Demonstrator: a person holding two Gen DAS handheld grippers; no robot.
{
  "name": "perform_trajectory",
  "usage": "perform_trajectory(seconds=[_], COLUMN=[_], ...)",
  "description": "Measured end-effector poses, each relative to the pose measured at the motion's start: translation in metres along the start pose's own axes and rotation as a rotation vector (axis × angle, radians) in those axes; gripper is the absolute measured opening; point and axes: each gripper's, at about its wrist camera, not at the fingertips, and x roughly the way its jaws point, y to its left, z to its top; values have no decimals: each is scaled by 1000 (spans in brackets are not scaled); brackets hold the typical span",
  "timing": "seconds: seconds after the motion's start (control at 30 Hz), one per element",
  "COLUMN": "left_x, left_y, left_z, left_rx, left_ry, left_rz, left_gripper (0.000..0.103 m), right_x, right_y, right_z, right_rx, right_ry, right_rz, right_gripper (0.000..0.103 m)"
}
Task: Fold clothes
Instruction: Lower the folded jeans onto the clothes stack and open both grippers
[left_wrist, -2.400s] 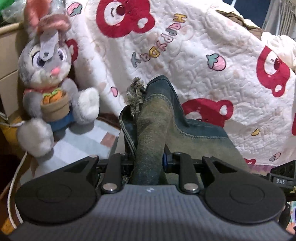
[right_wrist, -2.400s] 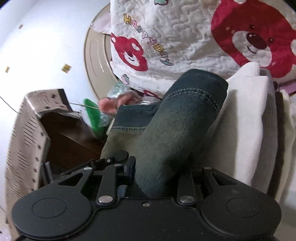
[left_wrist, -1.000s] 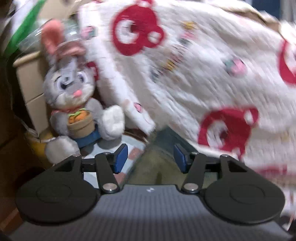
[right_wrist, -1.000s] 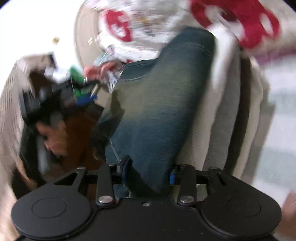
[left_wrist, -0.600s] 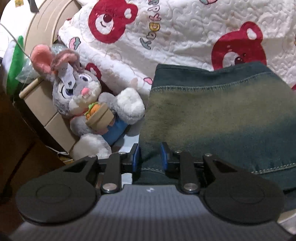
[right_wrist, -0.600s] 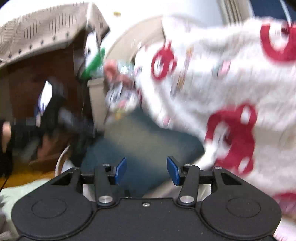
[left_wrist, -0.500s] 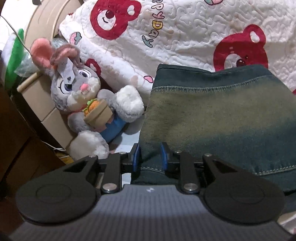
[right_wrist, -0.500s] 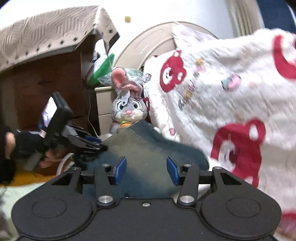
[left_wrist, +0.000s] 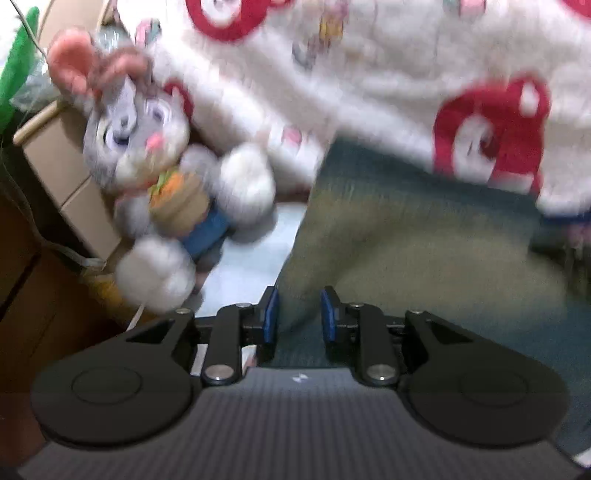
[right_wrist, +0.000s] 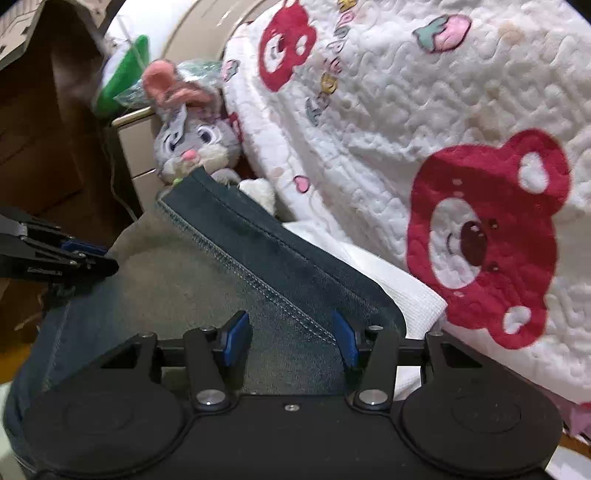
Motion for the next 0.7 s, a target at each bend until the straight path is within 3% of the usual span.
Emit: perform_trajectory(seconds=[0.1, 0.17, 0.3, 0.43, 0.57, 0.7], left_x=[1, 21, 70, 99, 101, 90], left_y=[-8, -25, -48, -55, -42, -29], left_z=[21, 33, 55, 58, 50, 43], left_rx=[14, 40, 102, 114, 50, -4], left_ry=[-75, -39, 61, 124, 121, 74], left_rz=[-18, -28, 38, 62, 35, 14], left_gripper=[26, 26, 25, 24, 24, 25], right_x=[-30, -43, -46, -42, -38, -61], right_y=[30, 53, 77, 68, 65, 79], right_z=[-8, -23, -52, -60, -64, -74], right_rx=[-36, -113, -198, -112, -96, -161], right_ry=[-83, -83, -85, -94, -105, -174], right_rz=[104, 164, 114, 137, 163, 110], right_gripper=[56, 55, 54, 54, 54, 54])
